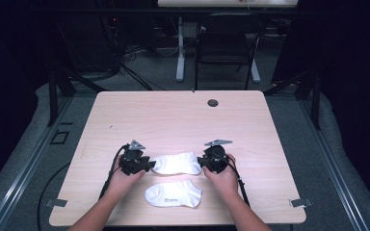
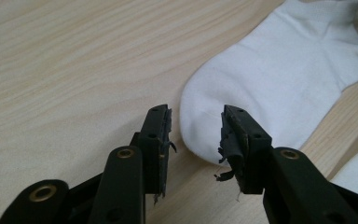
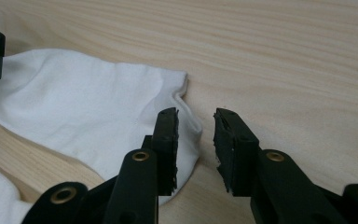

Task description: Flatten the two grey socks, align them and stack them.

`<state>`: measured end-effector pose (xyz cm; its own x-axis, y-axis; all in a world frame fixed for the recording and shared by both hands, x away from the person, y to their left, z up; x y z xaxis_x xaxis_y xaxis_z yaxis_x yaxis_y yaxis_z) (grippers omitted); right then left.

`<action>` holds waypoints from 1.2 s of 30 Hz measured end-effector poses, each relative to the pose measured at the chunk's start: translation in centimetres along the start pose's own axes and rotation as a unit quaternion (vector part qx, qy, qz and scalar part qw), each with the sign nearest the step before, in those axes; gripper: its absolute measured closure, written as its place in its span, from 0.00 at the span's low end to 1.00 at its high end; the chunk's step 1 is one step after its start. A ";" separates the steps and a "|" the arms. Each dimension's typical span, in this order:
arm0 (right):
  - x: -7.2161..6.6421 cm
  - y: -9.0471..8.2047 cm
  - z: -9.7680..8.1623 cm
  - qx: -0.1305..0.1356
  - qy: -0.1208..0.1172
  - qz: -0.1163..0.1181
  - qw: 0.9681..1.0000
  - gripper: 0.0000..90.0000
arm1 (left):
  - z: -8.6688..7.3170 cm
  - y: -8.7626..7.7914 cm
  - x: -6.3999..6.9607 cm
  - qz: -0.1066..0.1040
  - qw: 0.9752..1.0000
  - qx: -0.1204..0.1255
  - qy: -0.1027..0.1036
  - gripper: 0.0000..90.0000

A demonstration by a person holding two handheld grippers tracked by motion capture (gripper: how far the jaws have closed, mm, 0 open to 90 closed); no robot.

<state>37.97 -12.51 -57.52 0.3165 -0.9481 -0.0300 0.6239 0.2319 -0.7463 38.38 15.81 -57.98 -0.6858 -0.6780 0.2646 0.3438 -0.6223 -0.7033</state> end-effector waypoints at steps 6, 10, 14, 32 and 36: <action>-0.4 0.5 -0.2 -0.003 -0.010 -0.002 1.000 0.72 | -0.3 0.3 -0.1 0.001 1.000 -0.007 -0.006 0.63; -0.5 1.0 -0.4 -0.012 -0.015 -0.006 1.000 0.71 | -0.5 0.5 0.0 0.001 1.000 -0.011 0.000 0.70; -0.7 1.1 -0.4 -0.016 -0.017 0.001 1.000 0.77 | -0.5 0.6 0.3 0.000 1.000 -0.012 0.003 0.79; -1.1 0.1 -0.4 -0.009 -0.026 0.018 0.999 0.96 | -0.4 -0.2 0.7 -0.012 1.000 -0.004 0.002 0.99; -1.1 -0.4 -0.3 -0.005 -0.026 0.023 0.999 0.96 | -0.3 -0.6 1.0 -0.015 1.000 0.000 0.005 0.99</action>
<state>37.12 -11.64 -57.37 0.3819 -0.9237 -0.0308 0.6009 0.2735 -0.7511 37.29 15.69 -57.49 -0.7020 -0.6549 0.2799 0.3231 -0.6430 -0.6944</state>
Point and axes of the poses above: each handheld gripper's, and its own axes: y roughly forward along the jaws, z roughly out of its top, x roughly to its right, the point moved 2 cm from there along y, roughly forward along the jaws, and after that the axes turned 11 degrees about -z, right-handed, at the moved point
